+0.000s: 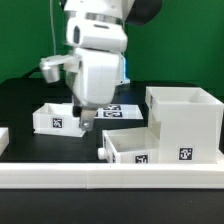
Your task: Assemble drawer
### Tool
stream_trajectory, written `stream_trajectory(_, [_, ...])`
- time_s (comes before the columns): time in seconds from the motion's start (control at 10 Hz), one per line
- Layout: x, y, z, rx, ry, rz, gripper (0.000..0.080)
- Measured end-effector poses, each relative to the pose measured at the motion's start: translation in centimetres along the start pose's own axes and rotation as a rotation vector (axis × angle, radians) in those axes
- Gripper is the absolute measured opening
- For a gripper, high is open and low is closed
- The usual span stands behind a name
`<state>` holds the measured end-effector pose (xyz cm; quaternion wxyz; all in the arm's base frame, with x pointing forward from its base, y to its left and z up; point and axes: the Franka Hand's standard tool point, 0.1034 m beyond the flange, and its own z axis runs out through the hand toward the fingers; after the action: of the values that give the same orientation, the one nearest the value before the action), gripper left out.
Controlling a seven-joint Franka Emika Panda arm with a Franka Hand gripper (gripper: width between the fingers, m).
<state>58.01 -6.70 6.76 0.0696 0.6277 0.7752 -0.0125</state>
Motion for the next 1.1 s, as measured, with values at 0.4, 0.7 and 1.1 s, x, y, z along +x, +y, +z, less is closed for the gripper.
stream_trajectory(0.4, [-1.7,2.0,0.9,0.062,0.190,-0.007,0.0649])
stream_trajectory(0.7, [-3.6,0.5,1.6,0.101,0.295,0.009,0.0649])
stream_trajectory(1.1, [-1.5,0.8,3.2,0.137,0.345,-0.001,0.0649])
